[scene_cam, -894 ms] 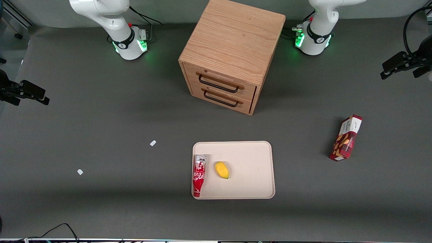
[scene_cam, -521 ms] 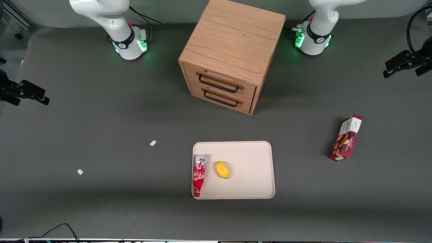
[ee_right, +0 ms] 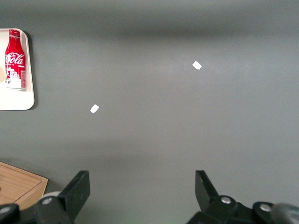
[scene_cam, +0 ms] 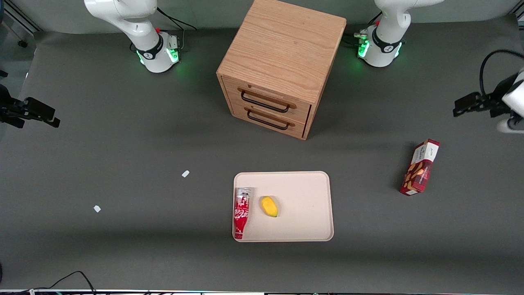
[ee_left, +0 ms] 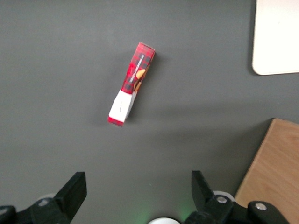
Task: Place red cookie box on tray
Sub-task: 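Move the left gripper down toward the red plaid cookie box, then close the left gripper on the cookie box and lift it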
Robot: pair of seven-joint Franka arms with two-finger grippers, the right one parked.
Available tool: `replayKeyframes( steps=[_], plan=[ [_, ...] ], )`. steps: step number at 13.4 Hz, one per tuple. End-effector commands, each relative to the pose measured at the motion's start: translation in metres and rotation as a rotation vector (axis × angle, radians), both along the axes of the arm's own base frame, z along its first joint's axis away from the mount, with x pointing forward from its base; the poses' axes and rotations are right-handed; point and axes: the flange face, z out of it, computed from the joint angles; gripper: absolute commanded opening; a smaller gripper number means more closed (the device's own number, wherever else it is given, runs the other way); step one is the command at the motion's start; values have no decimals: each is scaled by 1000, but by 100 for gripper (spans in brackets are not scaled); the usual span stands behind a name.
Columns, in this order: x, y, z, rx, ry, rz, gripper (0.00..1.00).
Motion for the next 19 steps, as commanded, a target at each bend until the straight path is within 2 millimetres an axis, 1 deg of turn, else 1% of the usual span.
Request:
replayKeyframes(
  steps=[1, 3, 6, 8, 9, 10, 13, 14, 17, 18, 19],
  plan=[
    [24, 9, -43, 40, -13, -102, 100],
    [40, 16, -89, 79, -39, -154, 100],
    [53, 19, -163, 68, -79, -229, 100],
    [61, 27, -210, 62, -102, -316, 100],
    [61, 29, -233, 60, -111, -355, 100],
    [55, 31, -255, 55, -111, -369, 100],
    [29, 25, -300, 35, -101, -378, 100],
    [24, 25, -312, 24, -88, -371, 100],
    [21, 24, -325, 15, -67, -371, 99],
    [21, 24, -326, 15, -64, -371, 80],
    [20, 24, -327, 14, -61, -369, 48]
  ],
)
